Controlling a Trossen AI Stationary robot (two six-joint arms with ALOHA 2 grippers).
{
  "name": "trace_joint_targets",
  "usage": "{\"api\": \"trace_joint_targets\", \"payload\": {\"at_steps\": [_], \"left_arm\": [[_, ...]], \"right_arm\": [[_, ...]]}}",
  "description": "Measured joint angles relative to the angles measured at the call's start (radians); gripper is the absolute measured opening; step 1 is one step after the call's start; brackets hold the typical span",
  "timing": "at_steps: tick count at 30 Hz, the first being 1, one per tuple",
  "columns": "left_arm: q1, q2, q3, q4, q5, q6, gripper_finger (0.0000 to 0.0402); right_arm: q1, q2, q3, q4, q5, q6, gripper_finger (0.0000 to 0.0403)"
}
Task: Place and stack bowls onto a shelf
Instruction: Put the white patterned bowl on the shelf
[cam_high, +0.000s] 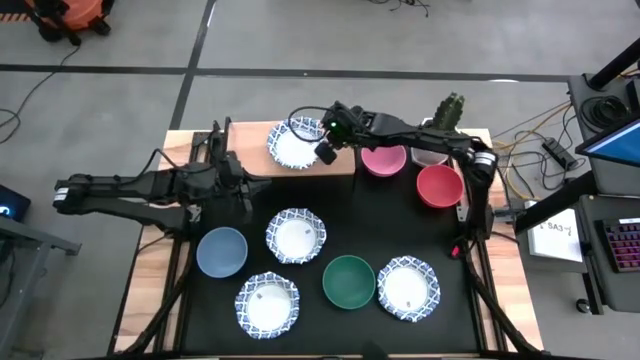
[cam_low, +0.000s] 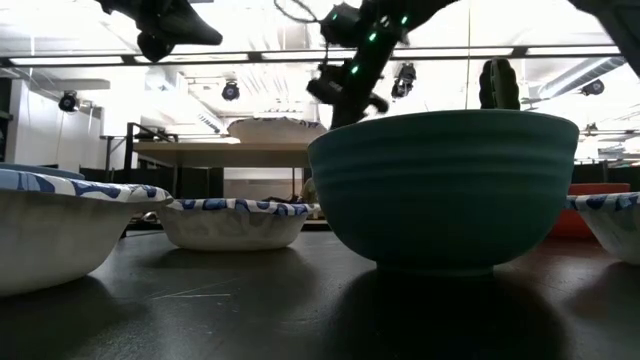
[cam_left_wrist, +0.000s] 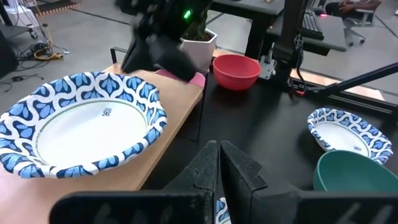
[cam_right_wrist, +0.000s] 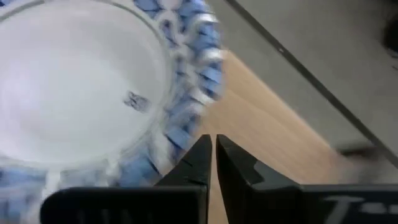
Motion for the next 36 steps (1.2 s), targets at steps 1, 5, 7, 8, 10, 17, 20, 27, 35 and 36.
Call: {"api": "trace_joint_targets", "payload": {"at_steps": [1, 5, 7, 8, 10, 17, 20, 27, 35, 36], "left_arm": [[0.000, 0.001, 0.000, 0.000, 0.000, -0.002, 0.0000], [0.000, 0.002, 0.000, 0.015, 0.000, -0.004, 0.0000], [0.000, -0.001, 0.000, 0.023, 0.000, -0.014, 0.0000], [0.000, -0.004, 0.000, 0.022, 0.000, -0.022, 0.0000], [0.000, -0.008, 0.000, 0.021, 0.000, -0.036, 0.0000], [0.000, 0.002, 0.000, 0.010, 0.002, -0.075, 0.0000], [0.000, 0.005, 0.000, 0.009, 0.003, -0.082, 0.0000], [0.000, -0.050, 0.000, 0.031, 0.025, -0.107, 0.0000], [0.000, -0.111, 0.000, 0.027, 0.035, -0.106, 0.0000], [0.000, -0.112, 0.000, 0.025, 0.035, -0.106, 0.0000]], "right_arm": [[0.005, 0.018, -0.001, 0.046, -0.020, -0.004, 0.0013], [0.029, 0.051, -0.002, 0.291, -0.103, -0.006, 0.0013], [0.034, 0.053, 0.000, 0.335, -0.105, -0.009, 0.0013], [0.031, 0.048, 0.000, 0.336, -0.101, -0.009, 0.0013], [0.027, 0.039, -0.001, 0.302, -0.075, -0.023, 0.0013], [0.060, -0.055, 0.000, 0.137, -0.060, -0.109, 0.0013], [0.107, -0.065, -0.001, 0.057, -0.133, -0.166, 0.0013], [0.204, -0.027, -0.022, 0.055, -0.358, -0.203, 0.0013], [0.212, 0.043, -0.068, 0.349, -0.328, -0.203, 0.0013], [0.207, 0.052, -0.068, 0.382, -0.328, -0.203, 0.0013]]}}
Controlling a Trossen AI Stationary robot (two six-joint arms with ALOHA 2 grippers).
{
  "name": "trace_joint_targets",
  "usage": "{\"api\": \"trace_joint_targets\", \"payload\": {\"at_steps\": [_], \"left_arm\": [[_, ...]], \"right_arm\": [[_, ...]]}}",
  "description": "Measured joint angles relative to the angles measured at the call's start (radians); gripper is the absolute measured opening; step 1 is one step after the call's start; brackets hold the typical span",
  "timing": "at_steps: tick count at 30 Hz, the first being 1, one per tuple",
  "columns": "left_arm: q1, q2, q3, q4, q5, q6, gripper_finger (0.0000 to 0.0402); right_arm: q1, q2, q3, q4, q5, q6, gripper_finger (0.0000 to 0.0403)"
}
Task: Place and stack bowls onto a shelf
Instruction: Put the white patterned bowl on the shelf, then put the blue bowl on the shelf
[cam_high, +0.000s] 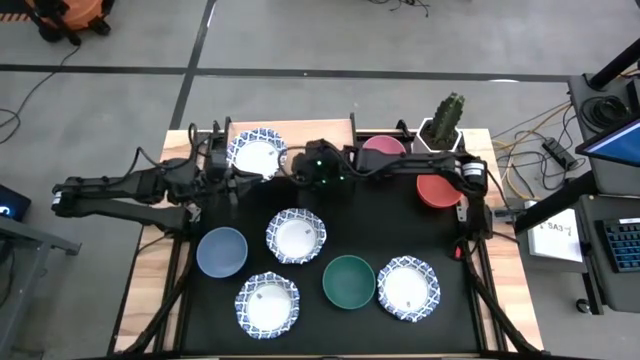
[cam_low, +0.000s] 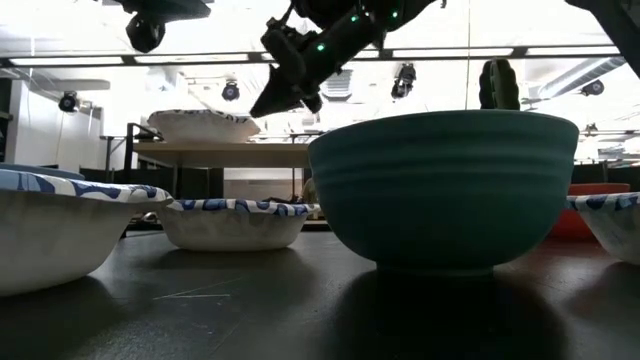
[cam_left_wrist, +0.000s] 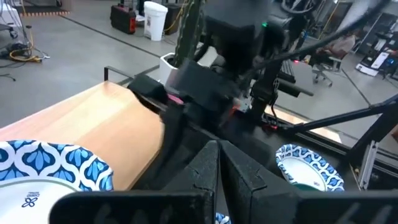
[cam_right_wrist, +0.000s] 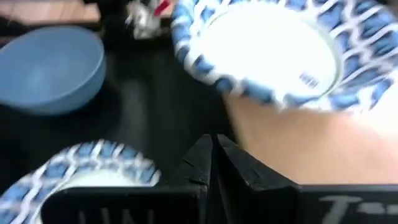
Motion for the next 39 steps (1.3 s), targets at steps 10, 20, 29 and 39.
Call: {"api": "trace_joint_targets", "payload": {"at_steps": [10, 20, 29, 39], "left_arm": [[0.001, -0.014, 0.000, 0.009, 0.000, 0.020, 0.0000], [0.001, 0.010, 0.000, 0.006, 0.000, 0.008, 0.0000], [0.000, 0.074, 0.000, -0.004, 0.007, -0.122, 0.0000], [-0.061, 0.182, 0.000, 0.000, 0.178, -0.319, 0.0000]], "right_arm": [[-0.011, 0.145, 0.029, 0.274, 0.016, -0.026, 0.0009], [-0.010, 0.162, 0.081, 0.178, 0.114, -0.060, 0.0009], [0.073, -0.024, 0.056, -0.230, 0.114, -0.109, 0.0009], [0.221, -0.345, -0.315, -0.123, 0.115, -0.111, 0.0009]]}}
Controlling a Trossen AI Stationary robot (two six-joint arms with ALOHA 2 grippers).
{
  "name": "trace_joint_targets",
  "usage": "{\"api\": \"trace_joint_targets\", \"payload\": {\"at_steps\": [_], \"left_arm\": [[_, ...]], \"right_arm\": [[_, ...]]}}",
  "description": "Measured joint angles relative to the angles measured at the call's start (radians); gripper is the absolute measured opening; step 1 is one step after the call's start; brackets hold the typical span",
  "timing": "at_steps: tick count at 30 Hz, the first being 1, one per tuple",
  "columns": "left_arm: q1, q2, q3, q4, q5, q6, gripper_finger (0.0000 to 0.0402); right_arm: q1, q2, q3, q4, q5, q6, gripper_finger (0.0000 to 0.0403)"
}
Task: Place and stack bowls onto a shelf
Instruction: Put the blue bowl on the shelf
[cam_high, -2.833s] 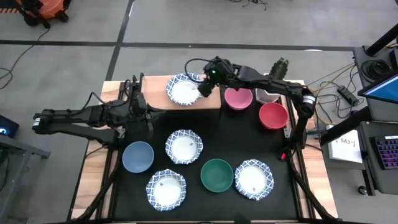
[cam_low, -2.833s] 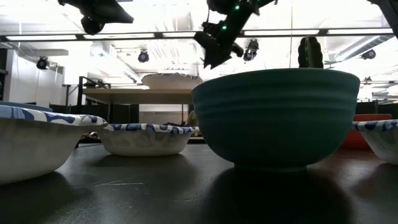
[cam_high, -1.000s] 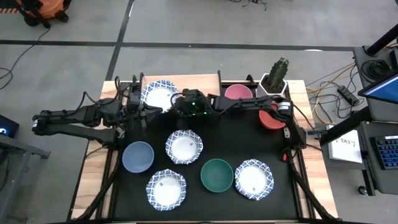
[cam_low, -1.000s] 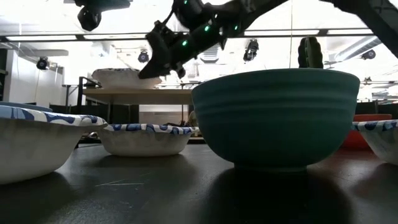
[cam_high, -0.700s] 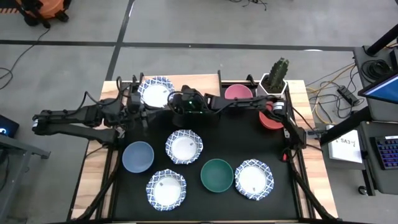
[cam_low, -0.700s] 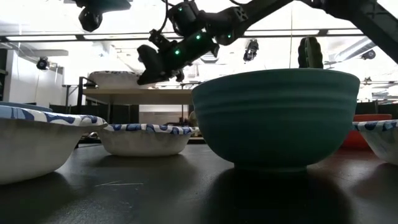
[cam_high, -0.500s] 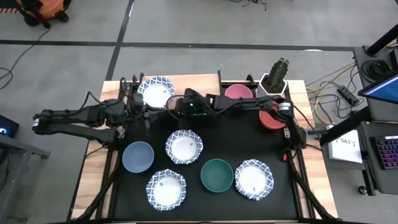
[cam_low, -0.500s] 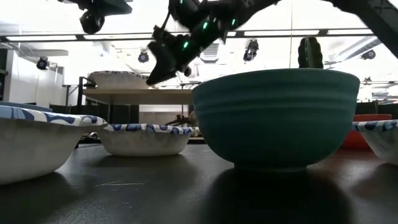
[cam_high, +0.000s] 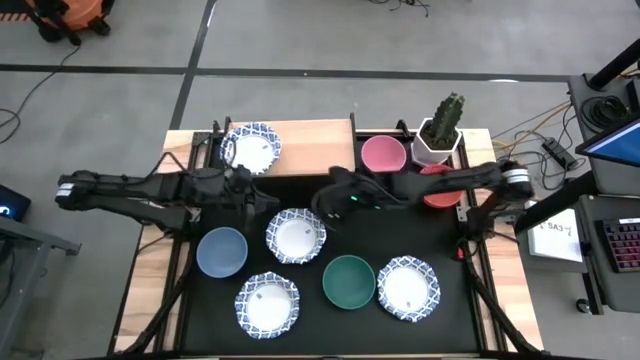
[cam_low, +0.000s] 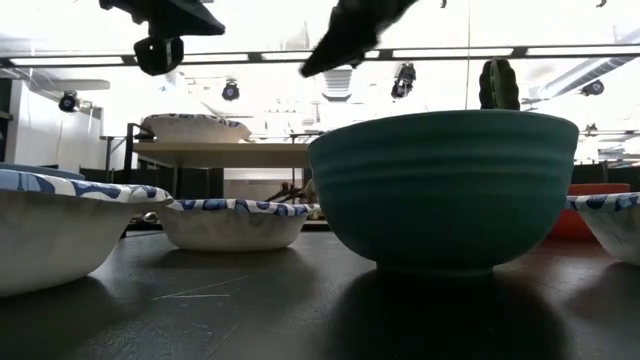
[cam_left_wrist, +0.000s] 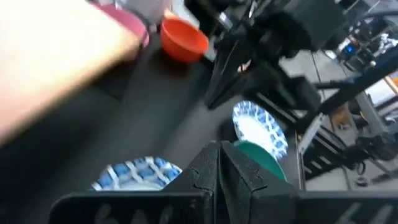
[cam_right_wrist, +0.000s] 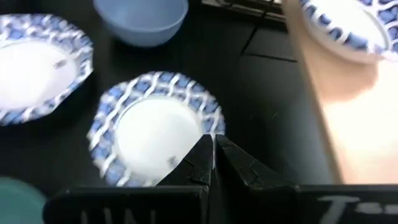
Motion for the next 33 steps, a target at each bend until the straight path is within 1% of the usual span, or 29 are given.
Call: {"api": "trace_joint_targets", "payload": {"at_steps": [6, 10, 12, 17, 20, 22, 24, 29, 33], "left_arm": [[-0.101, 0.064, 0.000, 0.001, 0.007, -0.143, 0.0000], [-0.153, 0.114, 0.000, 0.003, 0.008, -0.305, 0.0000], [-0.175, 0.143, 0.000, 0.002, 0.017, -0.399, 0.0000], [-0.232, 0.217, 0.002, -0.001, 0.119, -0.647, 0.0000], [-0.258, 0.271, 0.042, -0.028, 0.147, -0.758, 0.0000], [-0.267, 0.310, 0.097, -0.092, 0.168, -0.799, 0.0000], [-0.277, 0.356, 0.174, -0.190, 0.172, -0.812, 0.0000], [-0.306, 0.507, 0.405, -0.548, 0.172, -0.839, 0.0000], [-0.344, 0.639, 0.588, -0.874, 0.174, -0.832, 0.0000]], "right_arm": [[0.074, -0.196, -0.287, 0.146, -0.004, 0.001, 0.0009], [0.082, -0.315, -0.445, 0.255, 0.000, 0.001, 0.0009], [0.081, -0.372, -0.501, 0.298, 0.004, 0.002, 0.0009], [0.080, -0.493, -0.615, 0.387, 0.007, 0.009, 0.0009], [0.080, -0.551, -0.658, 0.431, 0.005, -0.002, 0.0009], [0.080, -0.586, -0.679, 0.433, 0.006, -0.001, 0.0009], [0.080, -0.616, -0.697, 0.433, 0.005, 0.011, 0.0009], [0.084, -0.671, -0.727, 0.433, -0.001, 0.031, 0.0009], [0.084, -0.687, -0.732, 0.433, -0.002, 0.037, 0.0009]]}}
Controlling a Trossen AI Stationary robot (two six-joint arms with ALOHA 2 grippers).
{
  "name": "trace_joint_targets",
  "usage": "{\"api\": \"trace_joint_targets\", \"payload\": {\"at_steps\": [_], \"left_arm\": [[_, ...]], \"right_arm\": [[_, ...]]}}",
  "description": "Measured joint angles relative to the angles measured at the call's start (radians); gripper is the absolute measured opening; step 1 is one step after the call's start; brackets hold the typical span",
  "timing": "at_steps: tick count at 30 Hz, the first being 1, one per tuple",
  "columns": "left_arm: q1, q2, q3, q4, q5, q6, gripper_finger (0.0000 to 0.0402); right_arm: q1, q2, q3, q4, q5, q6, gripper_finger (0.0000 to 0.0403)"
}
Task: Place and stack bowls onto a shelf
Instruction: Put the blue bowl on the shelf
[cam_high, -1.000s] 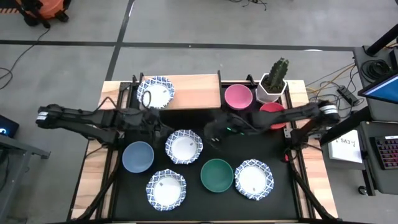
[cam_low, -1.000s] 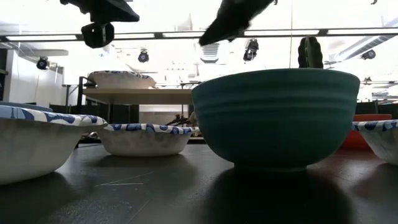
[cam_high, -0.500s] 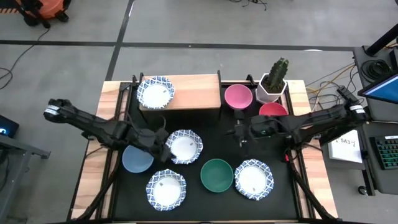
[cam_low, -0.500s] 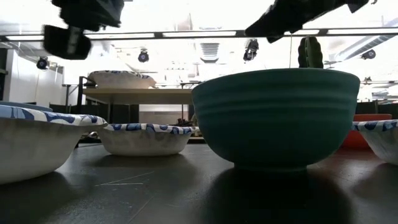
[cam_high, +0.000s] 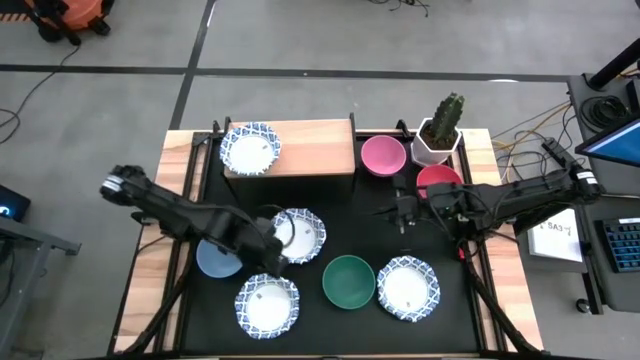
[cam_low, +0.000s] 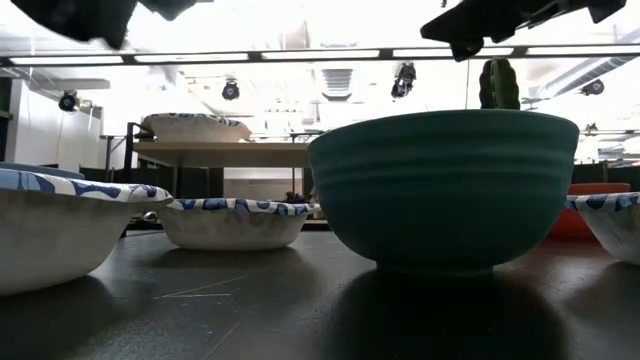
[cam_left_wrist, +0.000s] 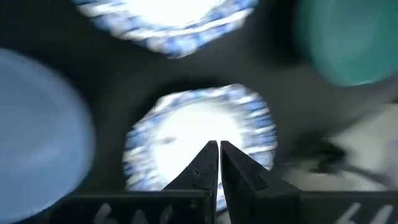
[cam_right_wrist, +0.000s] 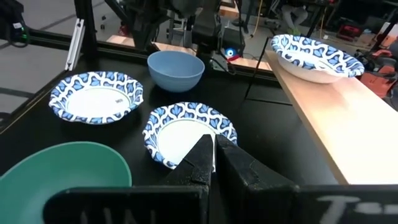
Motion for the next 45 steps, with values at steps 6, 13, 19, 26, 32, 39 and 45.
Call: {"api": "trace_joint_targets", "payload": {"at_steps": [6, 13, 19, 26, 32, 39, 45], "left_arm": [[-0.072, 0.145, 0.158, -0.361, 0.001, 0.023, 0.0000], [-0.103, 0.190, 0.147, -0.392, -0.001, 0.010, 0.0042], [-0.104, 0.174, 0.068, -0.385, -0.028, 0.005, 0.0125], [-0.103, 0.164, -0.115, -0.231, -0.044, 0.028, 0.0154], [-0.103, 0.161, -0.228, -0.128, -0.044, 0.034, 0.0132], [-0.105, 0.161, -0.245, -0.105, -0.063, 0.037, 0.0094], [-0.105, 0.161, -0.246, -0.048, -0.079, 0.052, 0.0021]], "right_arm": [[0.000, 0.001, 0.000, 0.000, 0.000, -0.001, 0.0009], [0.002, 0.021, 0.000, -0.001, -0.004, 0.034, 0.0009], [0.005, 0.027, 0.000, -0.002, -0.052, 0.044, 0.0009], [0.007, 0.027, 0.000, -0.002, -0.052, 0.062, 0.0009], [0.018, 0.027, 0.000, -0.003, -0.052, 0.063, 0.0009], [0.020, 0.027, 0.000, -0.004, -0.052, 0.063, 0.0009], [0.020, 0.027, 0.000, -0.004, -0.052, 0.061, 0.0009]]}}
